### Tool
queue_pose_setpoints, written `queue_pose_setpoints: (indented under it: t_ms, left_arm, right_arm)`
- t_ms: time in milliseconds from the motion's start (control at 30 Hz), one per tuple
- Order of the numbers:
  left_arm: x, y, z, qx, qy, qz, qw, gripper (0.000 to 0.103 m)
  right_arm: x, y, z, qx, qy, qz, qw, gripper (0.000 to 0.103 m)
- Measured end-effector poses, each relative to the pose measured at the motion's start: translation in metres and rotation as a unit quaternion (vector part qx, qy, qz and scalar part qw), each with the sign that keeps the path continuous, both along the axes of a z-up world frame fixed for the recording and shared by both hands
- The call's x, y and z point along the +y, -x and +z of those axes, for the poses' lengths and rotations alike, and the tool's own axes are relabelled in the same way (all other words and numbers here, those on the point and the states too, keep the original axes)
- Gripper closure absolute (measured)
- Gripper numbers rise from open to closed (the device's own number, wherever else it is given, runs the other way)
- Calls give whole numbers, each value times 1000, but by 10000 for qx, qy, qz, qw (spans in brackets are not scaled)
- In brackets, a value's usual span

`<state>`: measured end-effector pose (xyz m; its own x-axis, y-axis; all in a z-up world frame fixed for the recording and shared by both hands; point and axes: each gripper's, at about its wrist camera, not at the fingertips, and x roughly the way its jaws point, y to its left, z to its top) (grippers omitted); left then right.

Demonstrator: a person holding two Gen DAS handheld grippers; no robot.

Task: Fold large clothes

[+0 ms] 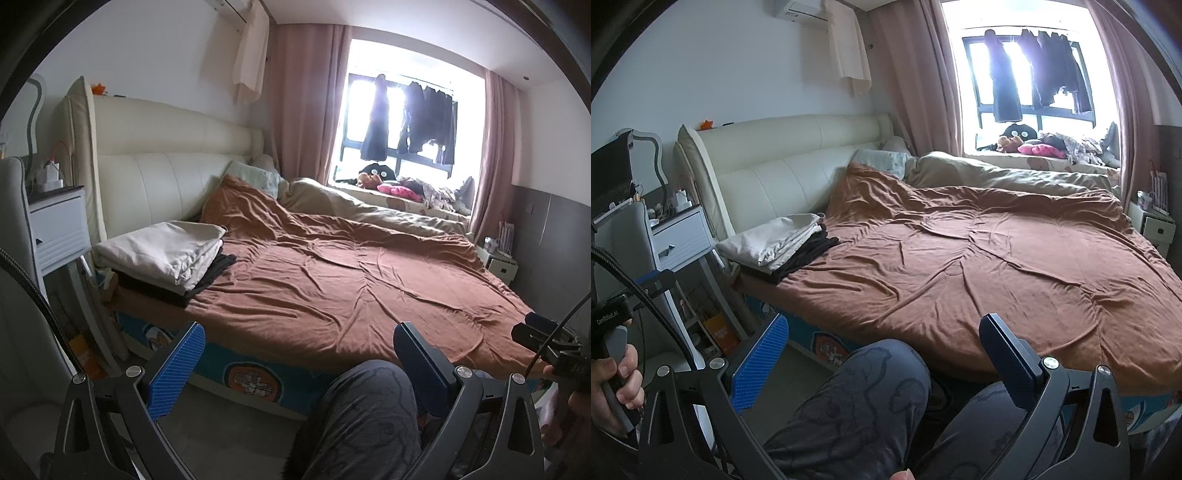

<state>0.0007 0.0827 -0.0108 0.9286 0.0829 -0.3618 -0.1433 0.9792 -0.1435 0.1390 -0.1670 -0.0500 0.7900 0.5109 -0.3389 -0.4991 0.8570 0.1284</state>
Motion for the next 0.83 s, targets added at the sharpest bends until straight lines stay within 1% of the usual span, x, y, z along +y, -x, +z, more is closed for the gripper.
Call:
queue_pose_setpoints:
  t_ms: [367,600,833]
  left_arm:
    - [-2,3,1,-16,32,-27,10000,1]
    - [-5,2,0,-14,14,-66,10000,1]
    - [-11,5,3,-65,-56,-59,9999,1]
  right_arm:
    - [1,0,-2,29,-18,4,10000,0]
    - [0,-3,-3,124,-2,-23,9999,0]
    - [-1,-1,0,89,-15,-34,10000,0]
